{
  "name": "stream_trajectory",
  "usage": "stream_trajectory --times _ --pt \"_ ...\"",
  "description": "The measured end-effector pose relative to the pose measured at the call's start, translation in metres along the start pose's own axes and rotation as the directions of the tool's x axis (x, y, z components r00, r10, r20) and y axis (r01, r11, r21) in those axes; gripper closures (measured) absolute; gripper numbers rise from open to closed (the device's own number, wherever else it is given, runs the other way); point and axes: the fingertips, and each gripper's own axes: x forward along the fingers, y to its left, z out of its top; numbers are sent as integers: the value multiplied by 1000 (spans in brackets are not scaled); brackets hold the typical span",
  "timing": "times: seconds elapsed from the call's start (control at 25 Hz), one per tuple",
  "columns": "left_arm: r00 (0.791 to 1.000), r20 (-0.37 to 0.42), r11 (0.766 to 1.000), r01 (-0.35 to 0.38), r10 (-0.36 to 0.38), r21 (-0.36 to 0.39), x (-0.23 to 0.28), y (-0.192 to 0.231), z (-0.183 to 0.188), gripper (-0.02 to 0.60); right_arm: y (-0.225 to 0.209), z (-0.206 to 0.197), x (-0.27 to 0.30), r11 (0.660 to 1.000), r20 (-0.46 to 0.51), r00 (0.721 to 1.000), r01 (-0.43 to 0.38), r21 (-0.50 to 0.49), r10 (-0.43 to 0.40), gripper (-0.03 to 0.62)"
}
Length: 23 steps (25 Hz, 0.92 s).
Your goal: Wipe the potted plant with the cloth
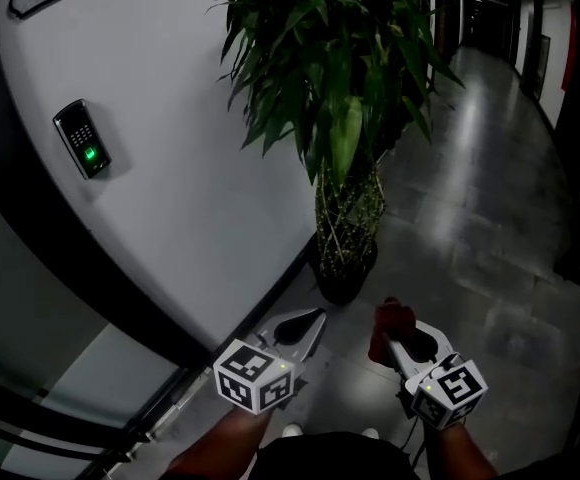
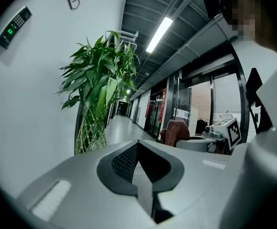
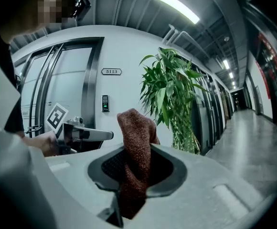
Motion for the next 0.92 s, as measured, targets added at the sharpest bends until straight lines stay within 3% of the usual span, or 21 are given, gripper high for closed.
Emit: stream_trajectory --times 0.4,0.92 --pt "999 14 999 34 -34 -9 -5 11 3 565 6 4 1 998 2 998 63 -2 -63 522" --pt "999 22 999 38 -38 1 1 16 8 565 6 11 8 999 -8 999 42 -28 -42 523"
